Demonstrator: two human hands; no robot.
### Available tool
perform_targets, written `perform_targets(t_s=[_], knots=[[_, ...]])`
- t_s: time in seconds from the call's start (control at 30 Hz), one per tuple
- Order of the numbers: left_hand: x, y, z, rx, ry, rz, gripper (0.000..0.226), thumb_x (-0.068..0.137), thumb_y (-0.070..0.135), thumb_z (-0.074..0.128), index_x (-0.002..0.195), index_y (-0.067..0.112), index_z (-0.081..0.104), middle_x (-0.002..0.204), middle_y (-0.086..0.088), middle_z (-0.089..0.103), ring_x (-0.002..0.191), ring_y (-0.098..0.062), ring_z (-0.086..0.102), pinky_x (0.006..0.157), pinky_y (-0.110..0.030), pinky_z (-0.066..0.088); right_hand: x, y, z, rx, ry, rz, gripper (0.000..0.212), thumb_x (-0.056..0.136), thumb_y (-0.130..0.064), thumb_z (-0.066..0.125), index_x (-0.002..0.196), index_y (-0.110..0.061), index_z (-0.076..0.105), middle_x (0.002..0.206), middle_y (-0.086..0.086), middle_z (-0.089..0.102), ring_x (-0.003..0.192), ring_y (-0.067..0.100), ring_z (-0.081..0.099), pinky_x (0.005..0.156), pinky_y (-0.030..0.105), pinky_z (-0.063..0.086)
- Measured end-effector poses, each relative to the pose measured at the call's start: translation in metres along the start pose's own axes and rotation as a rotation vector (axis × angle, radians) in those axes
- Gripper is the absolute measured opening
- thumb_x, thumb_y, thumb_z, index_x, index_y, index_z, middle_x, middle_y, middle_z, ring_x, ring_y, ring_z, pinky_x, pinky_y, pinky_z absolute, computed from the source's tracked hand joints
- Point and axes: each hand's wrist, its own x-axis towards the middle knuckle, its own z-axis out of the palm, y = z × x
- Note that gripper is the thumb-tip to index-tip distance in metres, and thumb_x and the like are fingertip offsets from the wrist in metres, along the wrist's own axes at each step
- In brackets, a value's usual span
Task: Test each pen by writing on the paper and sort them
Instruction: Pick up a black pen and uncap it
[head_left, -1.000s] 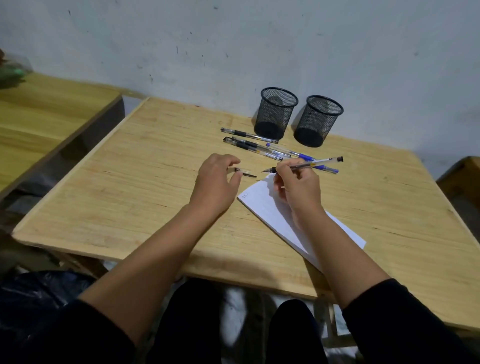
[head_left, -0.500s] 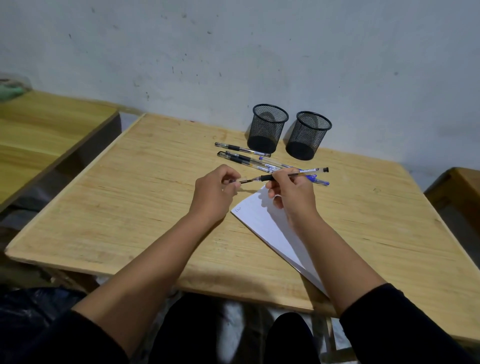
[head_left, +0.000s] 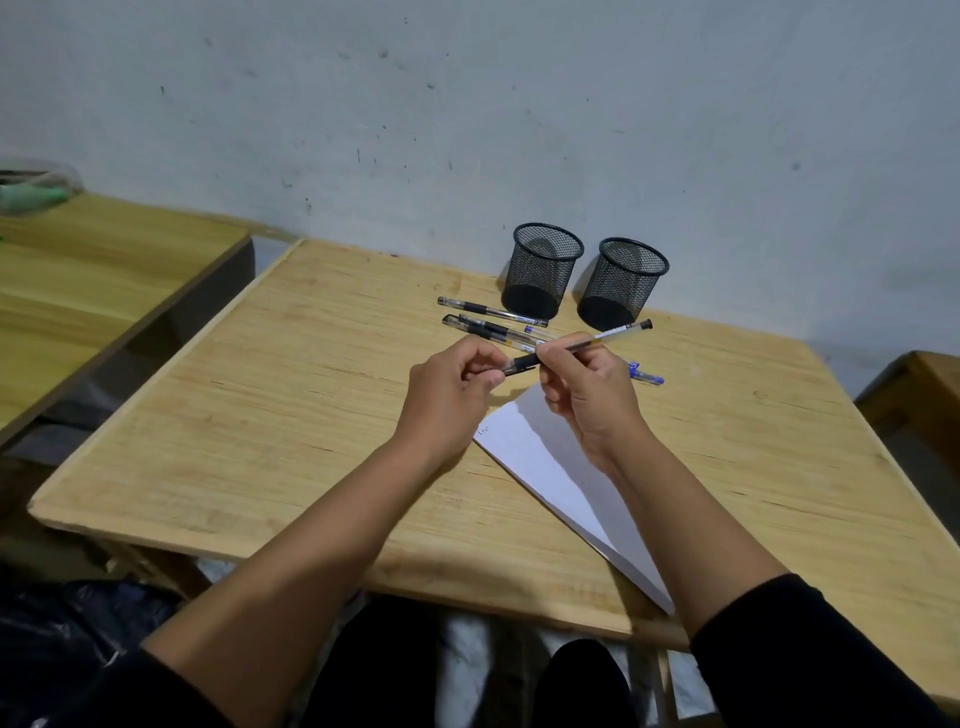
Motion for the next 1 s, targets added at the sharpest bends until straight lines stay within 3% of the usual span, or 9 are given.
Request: perform_targets(t_s=[0.23, 0.37, 0.47, 0.6, 0.7, 0.77, 0.83, 0.9, 1.0], knots=[[-0.001, 0.0, -0.005, 0.05, -0.065, 0.006, 0.016, 0.087, 0.009, 0.058, 0.085, 0.025, 0.062, 0.075, 0.013, 0.059, 0.07, 0.005, 0.053, 0.06, 0.003, 0.036, -0.006, 0.003, -0.003, -0.09, -0.042, -0.059, 0.016, 0.088, -0.007, 0.058, 0.073, -0.014, 0.055, 0.057, 0.002, 0.05, 0.047, 0.008, 0.042, 0.047, 0.019, 0.034], [0.006, 0.001, -0.012, 0.034, -0.05, -0.032, 0.016, 0.089, 0.011, 0.057, 0.084, 0.026, 0.063, 0.08, 0.01, 0.061, 0.073, 0.003, 0.053, 0.057, 0.004, 0.035, -0.005, 0.004, -0.008, 0.086, 0.05, -0.074, 0.019, 0.084, -0.001, 0.061, 0.072, -0.015, 0.057, 0.058, 0.004, 0.048, 0.05, 0.011, 0.042, 0.047, 0.021, 0.033], [0.015, 0.0, -0.023, -0.027, -0.015, -0.07, 0.016, 0.091, 0.011, 0.054, 0.093, 0.022, 0.066, 0.078, 0.01, 0.057, 0.071, -0.004, 0.05, 0.054, -0.005, 0.039, -0.009, 0.003, -0.015, 0.123, 0.085, -0.037, 0.011, 0.082, -0.004, 0.065, 0.075, -0.012, 0.063, 0.06, 0.004, 0.052, 0.054, 0.013, 0.045, 0.054, 0.024, 0.036], [0.022, -0.001, -0.026, -0.074, -0.019, -0.082, 0.018, 0.091, 0.011, 0.053, 0.101, 0.022, 0.065, 0.074, 0.009, 0.057, 0.07, -0.007, 0.05, 0.065, -0.018, 0.04, -0.018, 0.008, -0.023, -0.112, 0.038, -0.079, 0.005, 0.081, -0.009, 0.068, 0.08, -0.012, 0.072, 0.07, 0.0, 0.065, 0.059, 0.009, 0.054, 0.059, 0.022, 0.046], [0.02, -0.002, -0.022, -0.154, 0.051, -0.129, 0.018, 0.091, 0.015, 0.055, 0.106, 0.024, 0.059, 0.09, 0.0, 0.067, 0.088, -0.014, 0.063, 0.079, -0.026, 0.047, -0.018, 0.013, -0.023, -0.511, 0.001, -0.155, 0.009, 0.081, -0.013, 0.07, 0.089, -0.014, 0.074, 0.079, -0.003, 0.069, 0.067, 0.003, 0.06, 0.063, 0.011, 0.047], [0.016, -0.005, -0.019, -0.175, 0.122, -0.172, 0.022, 0.089, 0.02, 0.058, 0.11, 0.026, 0.054, 0.1, -0.002, 0.069, 0.093, -0.015, 0.064, 0.074, -0.019, 0.047, -0.015, 0.015, -0.019, -0.725, -0.002, -0.188, 0.013, 0.083, -0.016, 0.068, 0.094, -0.013, 0.074, 0.081, -0.006, 0.066, 0.07, 0.0, 0.057, 0.062, 0.005, 0.043], [0.01, -0.009, -0.015, -0.149, 0.193, -0.226, 0.029, 0.088, 0.023, 0.06, 0.116, 0.023, 0.052, 0.101, 0.001, 0.066, 0.085, -0.011, 0.062, 0.06, -0.007, 0.043, -0.011, 0.016, -0.012, -0.786, 0.038, -0.207, 0.013, 0.084, -0.017, 0.067, 0.095, -0.012, 0.073, 0.081, -0.006, 0.064, 0.071, 0.002, 0.055, 0.064, 0.009, 0.042], [0.003, -0.018, -0.013, -0.102, 0.21, -0.267, 0.035, 0.088, 0.024, 0.059, 0.121, 0.021, 0.049, 0.108, 0.002, 0.065, 0.088, -0.011, 0.064, 0.069, -0.011, 0.045, -0.006, 0.017, -0.002, -0.738, 0.093, -0.191, 0.011, 0.084, -0.017, 0.066, 0.092, -0.012, 0.073, 0.08, -0.003, 0.065, 0.075, 0.009, 0.057, 0.069, 0.018, 0.045], [-0.005, -0.041, -0.016, 0.298, 0.113, -0.178, 0.044, 0.086, 0.027, 0.061, 0.126, 0.014, 0.048, 0.123, -0.004, 0.06, 0.114, -0.02, 0.055, 0.093, -0.029, 0.041, 0.002, 0.021, 0.019, -0.655, 0.157, -0.135, 0.009, 0.083, -0.018, 0.067, 0.086, -0.014, 0.074, 0.083, -0.001, 0.068, 0.077, 0.01, 0.059, 0.068, 0.021, 0.045]])
